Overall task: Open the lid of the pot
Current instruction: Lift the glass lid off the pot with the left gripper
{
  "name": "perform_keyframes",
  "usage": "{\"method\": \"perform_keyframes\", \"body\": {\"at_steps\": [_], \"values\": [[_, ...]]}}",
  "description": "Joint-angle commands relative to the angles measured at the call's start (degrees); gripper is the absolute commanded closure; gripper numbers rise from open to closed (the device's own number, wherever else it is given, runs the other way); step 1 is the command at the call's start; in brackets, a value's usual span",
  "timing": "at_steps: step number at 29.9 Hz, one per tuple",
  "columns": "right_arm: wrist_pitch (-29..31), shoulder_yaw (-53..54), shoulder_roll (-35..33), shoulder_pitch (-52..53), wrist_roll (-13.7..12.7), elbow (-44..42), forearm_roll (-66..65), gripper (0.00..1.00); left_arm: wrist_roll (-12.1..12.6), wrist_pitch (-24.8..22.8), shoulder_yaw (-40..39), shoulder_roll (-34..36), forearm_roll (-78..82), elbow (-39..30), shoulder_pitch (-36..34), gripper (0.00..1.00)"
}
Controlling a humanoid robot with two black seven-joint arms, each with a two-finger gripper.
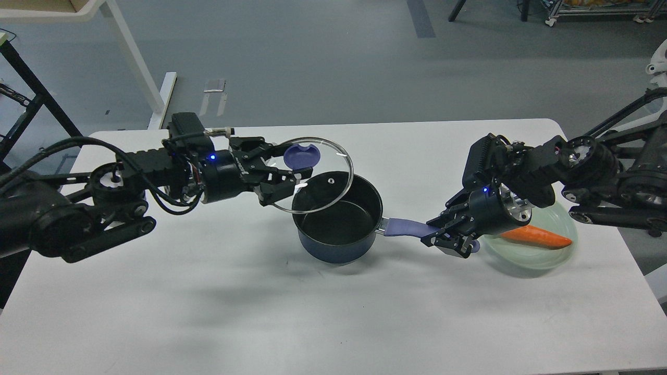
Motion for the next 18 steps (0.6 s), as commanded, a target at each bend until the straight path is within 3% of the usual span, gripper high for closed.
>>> {"method": "perform_keyframes", "body": {"at_steps": [1,6,10,18], "values": [[0.0,0.0,0.0,0.1,0.0,0.0,0.0,0.73,-0.6,0.1,0.1,6.3,-2.8,0.1,0.8,0.64],[0.0,0.0,0.0,0.1,0.0,0.0,0.0,0.73,-0.9,0.3,3.8,13.6,-3.1,0.8,4.1,0.65],[0.0,0.0,0.0,-0.1,0.0,0.0,0.0,0.73,-3.0,1.1,4.2,16.6,-2.9,2.3,9.1,0.66],[0.0,0.1,0.1,-0.3,0.0,-0.1,-0.1,0.73,-3.1,5.0,4.3,16.6,-2.9,7.7,16.1,0.66]]}}
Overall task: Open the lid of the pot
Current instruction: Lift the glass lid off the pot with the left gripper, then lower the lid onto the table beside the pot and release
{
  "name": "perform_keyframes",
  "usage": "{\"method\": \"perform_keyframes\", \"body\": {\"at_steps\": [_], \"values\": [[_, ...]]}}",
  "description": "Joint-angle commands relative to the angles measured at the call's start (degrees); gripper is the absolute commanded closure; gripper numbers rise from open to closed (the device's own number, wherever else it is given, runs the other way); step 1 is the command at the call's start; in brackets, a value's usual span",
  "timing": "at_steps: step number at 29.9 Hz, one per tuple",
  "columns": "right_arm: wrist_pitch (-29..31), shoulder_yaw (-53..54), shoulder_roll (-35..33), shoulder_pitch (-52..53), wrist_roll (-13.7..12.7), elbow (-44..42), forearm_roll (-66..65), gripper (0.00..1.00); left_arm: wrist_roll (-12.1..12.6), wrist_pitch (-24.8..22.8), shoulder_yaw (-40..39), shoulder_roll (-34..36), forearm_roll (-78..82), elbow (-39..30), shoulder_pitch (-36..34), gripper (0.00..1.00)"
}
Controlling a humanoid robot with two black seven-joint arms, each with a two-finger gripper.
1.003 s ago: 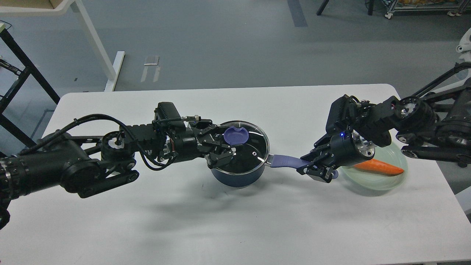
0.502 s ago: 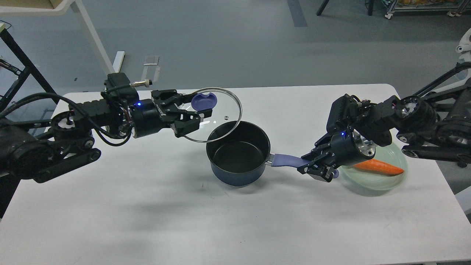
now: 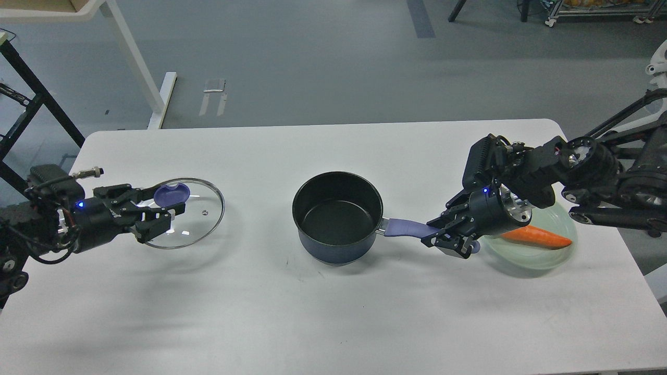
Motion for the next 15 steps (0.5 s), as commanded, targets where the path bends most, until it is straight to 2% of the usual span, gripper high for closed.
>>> {"method": "perform_keyframes", "body": {"at_steps": [1,15], "values": [[0.0,0.1,0.0,0.0,0.0,0.0,0.0,0.73,0.0,1.1,0.1,-0.8,-0.2,3.2,2.0,0.66],[0.0,0.1,-0.1,-0.2,0.0,-0.3,0.0,0.73,0.0,1.7,0.4,-5.2,-0.8,9.4,5.8,0.62]]}}
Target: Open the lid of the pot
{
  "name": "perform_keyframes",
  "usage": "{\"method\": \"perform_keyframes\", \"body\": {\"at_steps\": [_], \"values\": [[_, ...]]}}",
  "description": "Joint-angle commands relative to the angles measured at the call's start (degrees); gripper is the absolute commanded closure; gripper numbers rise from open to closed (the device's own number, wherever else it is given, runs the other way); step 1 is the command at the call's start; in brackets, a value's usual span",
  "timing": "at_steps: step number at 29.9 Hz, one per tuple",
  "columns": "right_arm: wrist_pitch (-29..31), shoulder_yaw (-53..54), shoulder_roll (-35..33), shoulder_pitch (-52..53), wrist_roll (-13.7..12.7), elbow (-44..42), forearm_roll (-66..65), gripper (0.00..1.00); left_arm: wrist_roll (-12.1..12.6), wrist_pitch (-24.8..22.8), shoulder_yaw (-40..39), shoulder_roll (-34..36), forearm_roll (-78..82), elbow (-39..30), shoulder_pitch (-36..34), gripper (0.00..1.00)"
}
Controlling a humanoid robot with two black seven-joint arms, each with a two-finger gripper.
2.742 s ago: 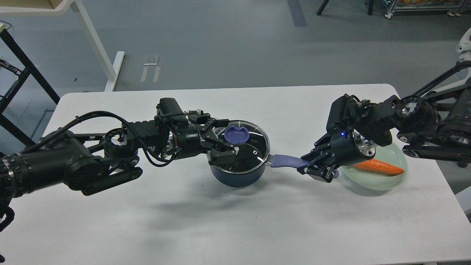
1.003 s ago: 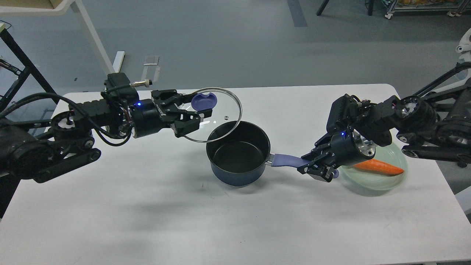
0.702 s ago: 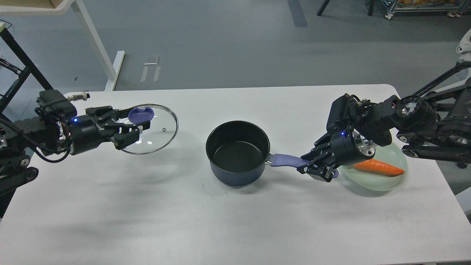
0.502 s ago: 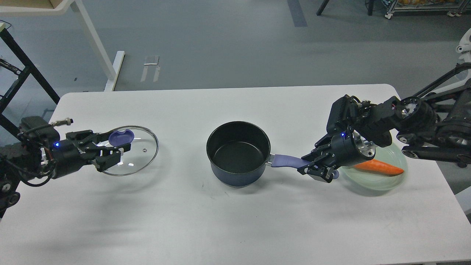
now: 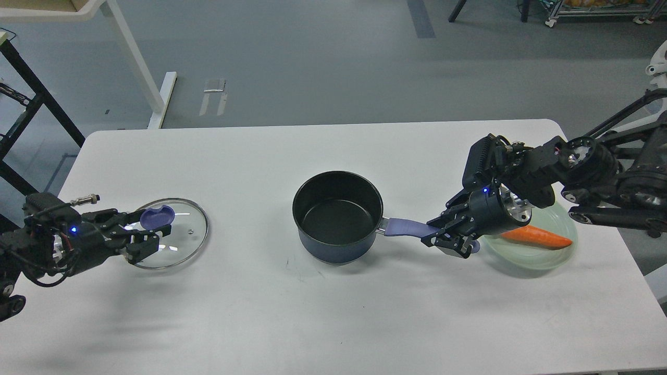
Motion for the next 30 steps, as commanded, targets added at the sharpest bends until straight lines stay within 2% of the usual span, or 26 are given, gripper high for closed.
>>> {"method": "perform_keyframes", "body": {"at_steps": [1,4,10,12,18,24,30], "values": [[0.0,0.0,-0.1,0.1,0.0,0.0,0.0,0.72,0.0,0.3,0.0,-0.7,-0.1,1.0,0.5,0.57],[0.0,0.0,-0.2,0.1,0.0,0.0,0.0,0.65,0.0,0.4,-0.1,-1.0,-0.1,1.0,0.4,0.23],[0.0,0.3,-0.3,0.1,0.0,0.1,0.4,0.53,0.0,0.4,-0.5,-0.9,-0.2,0.9,0.0,0.18],[-0.1,0.5,-0.5,0.1,0.0,0.1,0.5,0.46,0.0,0.4,-1.0,-0.8,-0.6,0.9,0.0,0.15],[-0.2,2.5,-2.4,0.1,0.0,0.1,1.8,0.05,0.0,0.3,-1.2,-0.7,-12.1,0.9,-2.3,0.01],[0.0,11.4,-11.6,-1.2,0.0,-0.3,11.2,0.02,0.0,-1.3,-1.1,-0.4,-29.5,0.8,-8.3,0.01],[-0.1,29.9,-18.3,-12.6,0.0,-4.6,24.9,0.01,0.0,-5.2,-1.3,-1.1,-48.1,1.1,-12.1,0.01]]}}
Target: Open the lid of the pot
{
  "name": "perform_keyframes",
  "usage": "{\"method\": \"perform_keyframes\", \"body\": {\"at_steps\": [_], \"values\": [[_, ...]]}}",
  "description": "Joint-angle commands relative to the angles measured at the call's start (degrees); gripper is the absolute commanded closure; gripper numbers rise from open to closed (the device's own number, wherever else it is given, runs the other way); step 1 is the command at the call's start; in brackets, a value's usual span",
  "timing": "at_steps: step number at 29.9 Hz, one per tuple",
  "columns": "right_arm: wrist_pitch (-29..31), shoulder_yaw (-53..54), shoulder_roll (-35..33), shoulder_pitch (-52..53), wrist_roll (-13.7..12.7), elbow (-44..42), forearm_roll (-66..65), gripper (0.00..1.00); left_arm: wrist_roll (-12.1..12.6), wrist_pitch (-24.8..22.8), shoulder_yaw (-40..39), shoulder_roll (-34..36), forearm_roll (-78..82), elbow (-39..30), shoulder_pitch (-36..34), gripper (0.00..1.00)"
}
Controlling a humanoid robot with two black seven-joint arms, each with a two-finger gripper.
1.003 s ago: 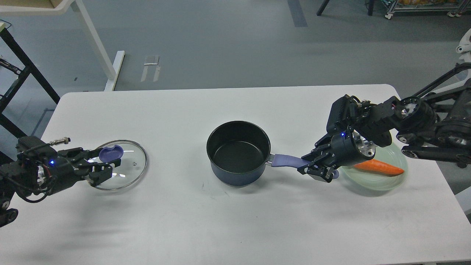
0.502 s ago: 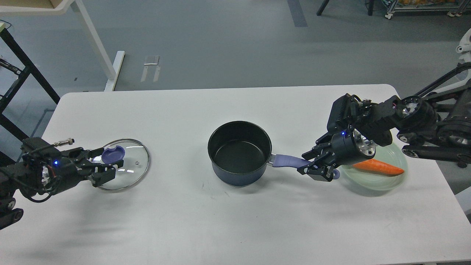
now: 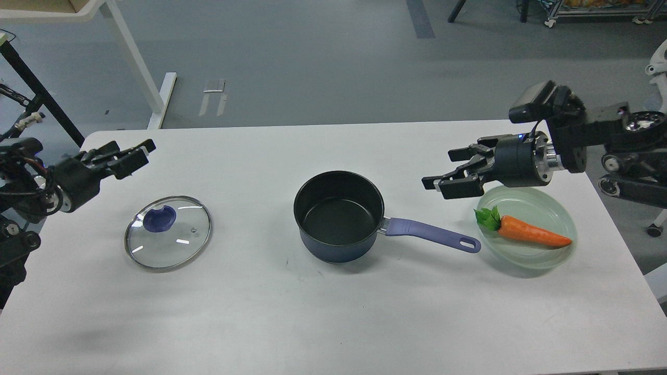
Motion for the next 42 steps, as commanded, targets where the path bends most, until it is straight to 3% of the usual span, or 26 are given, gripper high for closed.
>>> {"method": "perform_keyframes", "body": {"at_steps": [1,6,11,17,23,33,42], "values": [[-0.1,11.7,-2.7,-7.8,0.0,-3.0,8.7,0.01,0.0,-1.8,-0.2,-0.7,-12.4,0.4,-1.8,0.01],[-0.5,29.9,-2.8,-20.5,0.0,-9.3,22.6,0.01,0.0,-2.4,-5.3,-8.0,-32.6,3.7,-2.7,0.01],[-1.1,41.8,-2.3,-28.4,0.0,-12.0,35.3,0.01,0.0,-5.3,-13.3,-14.4,-41.5,9.4,-2.9,0.01],[-1.1,45.3,-2.3,-31.6,0.0,-12.1,53.5,0.01,2.8,-8.7,-23.1,-21.7,-47.4,14.5,-3.0,0.01],[-1.1,45.3,0.6,-32.8,0.0,-12.8,69.6,0.01,3.5,-15.6,-30.2,-22.5,-60.8,14.5,-3.0,0.01],[-0.2,51.7,14.5,-36.7,0.0,-22.1,80.7,0.01,3.3,-18.6,-31.9,-24.7,-70.7,14.3,-0.1,0.01],[3.2,71.0,17.8,-43.5,0.0,-23.5,82.1,0.01,2.9,-23.4,-35.2,-25.4,-72.2,13.1,4.4,0.01]]}}
